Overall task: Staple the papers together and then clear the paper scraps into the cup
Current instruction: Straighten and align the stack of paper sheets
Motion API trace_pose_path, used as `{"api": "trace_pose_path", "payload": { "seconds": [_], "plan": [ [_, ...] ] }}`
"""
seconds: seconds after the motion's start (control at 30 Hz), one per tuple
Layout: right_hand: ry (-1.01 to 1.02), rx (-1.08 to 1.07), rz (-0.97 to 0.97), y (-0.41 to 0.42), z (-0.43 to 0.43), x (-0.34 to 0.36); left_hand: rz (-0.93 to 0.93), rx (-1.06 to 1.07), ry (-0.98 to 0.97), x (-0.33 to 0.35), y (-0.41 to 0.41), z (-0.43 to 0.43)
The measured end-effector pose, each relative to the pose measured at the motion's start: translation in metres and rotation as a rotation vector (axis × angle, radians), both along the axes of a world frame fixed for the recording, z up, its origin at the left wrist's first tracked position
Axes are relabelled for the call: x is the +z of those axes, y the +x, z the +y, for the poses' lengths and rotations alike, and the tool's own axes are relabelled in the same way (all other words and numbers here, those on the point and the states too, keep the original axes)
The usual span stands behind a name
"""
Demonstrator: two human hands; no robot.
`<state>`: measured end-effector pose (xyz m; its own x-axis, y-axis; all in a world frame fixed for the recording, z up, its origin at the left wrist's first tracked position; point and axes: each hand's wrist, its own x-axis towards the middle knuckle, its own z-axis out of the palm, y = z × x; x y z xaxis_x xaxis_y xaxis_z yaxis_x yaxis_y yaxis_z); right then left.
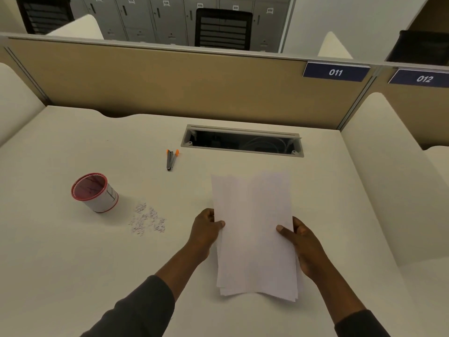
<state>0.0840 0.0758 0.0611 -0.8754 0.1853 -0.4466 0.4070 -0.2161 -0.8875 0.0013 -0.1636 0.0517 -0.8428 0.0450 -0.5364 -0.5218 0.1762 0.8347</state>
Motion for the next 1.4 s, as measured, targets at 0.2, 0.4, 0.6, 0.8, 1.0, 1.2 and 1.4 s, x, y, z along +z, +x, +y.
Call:
{"api": "trace_pose_path", "payload": {
  "seconds": [0.2, 0.4, 0.6, 0.8, 1.0, 1.2, 1.4],
  "plan": [
    [0.118, 0.006, 0.173, -0.019, 0.001, 0.032, 0.247, 0.131, 0.066, 0.038, -0.015, -0.005],
    [0.135, 0.032, 0.335, -0.037, -0.012, 0.064, 0.535, 0.175, 0.160, 0.071, -0.027, -0.010],
    [0.211, -0.037, 0.324, -0.040, -0.018, 0.050, 0.600, 0.169, 0.076, 0.066, -0.019, -0.014],
    [0.189, -0.012, 0.193, -0.035, -0.022, 0.018, 0.478, 0.097, -0.019, 0.039, -0.003, -0.016],
    [0.225, -0.055, 0.246, -0.038, -0.026, 0.038, 0.555, 0.083, 0.003, 0.048, -0.004, -0.012],
    [0.272, -0.071, 0.201, -0.033, -0.034, 0.033, 0.476, 0.076, 0.025, 0.043, 0.002, -0.008],
    [0.314, -0.093, 0.202, -0.035, -0.039, 0.040, 0.476, 0.115, 0.005, 0.045, 0.001, -0.006]
  ]
}}
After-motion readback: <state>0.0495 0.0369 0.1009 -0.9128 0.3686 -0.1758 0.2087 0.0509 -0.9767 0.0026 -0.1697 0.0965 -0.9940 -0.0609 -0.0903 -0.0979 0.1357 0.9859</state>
